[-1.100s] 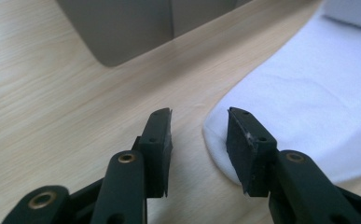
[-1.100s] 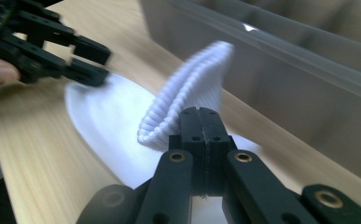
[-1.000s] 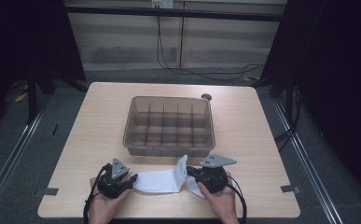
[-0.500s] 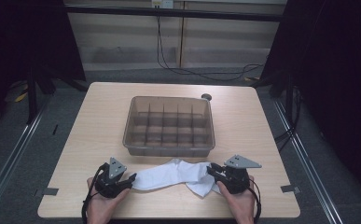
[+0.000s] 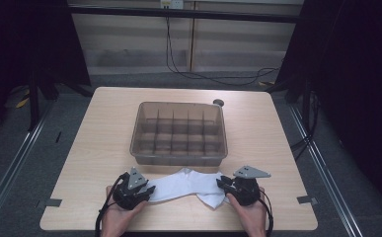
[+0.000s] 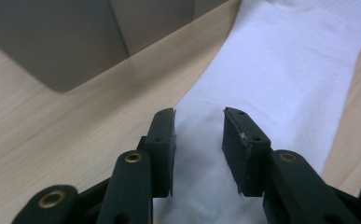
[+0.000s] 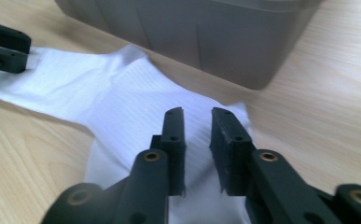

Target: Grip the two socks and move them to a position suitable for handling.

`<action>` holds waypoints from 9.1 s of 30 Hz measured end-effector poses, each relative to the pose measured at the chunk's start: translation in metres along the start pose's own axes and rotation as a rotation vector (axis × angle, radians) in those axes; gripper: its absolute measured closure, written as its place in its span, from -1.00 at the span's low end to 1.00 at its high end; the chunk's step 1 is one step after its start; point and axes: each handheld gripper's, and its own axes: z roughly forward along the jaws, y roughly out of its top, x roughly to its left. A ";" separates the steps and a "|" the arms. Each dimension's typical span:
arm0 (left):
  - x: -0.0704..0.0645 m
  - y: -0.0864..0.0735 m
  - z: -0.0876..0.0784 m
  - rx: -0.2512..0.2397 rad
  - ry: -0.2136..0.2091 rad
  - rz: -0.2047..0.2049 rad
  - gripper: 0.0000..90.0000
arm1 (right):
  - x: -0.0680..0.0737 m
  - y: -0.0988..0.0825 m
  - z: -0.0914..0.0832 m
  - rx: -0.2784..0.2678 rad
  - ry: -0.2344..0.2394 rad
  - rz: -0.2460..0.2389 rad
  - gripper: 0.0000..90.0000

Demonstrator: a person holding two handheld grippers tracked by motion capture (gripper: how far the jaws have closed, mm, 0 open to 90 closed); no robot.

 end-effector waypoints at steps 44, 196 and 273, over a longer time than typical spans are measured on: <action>0.006 0.010 0.009 0.024 0.028 -0.005 0.42 | 0.012 0.020 0.051 0.143 0.041 -0.136 0.84; -0.064 0.069 0.037 -0.044 -0.211 0.094 0.14 | -0.049 -0.020 -0.022 0.096 -0.188 0.117 0.22; -0.011 -0.004 -0.016 -0.022 -0.112 -0.082 0.96 | 0.015 0.023 0.042 0.125 0.050 -0.078 0.88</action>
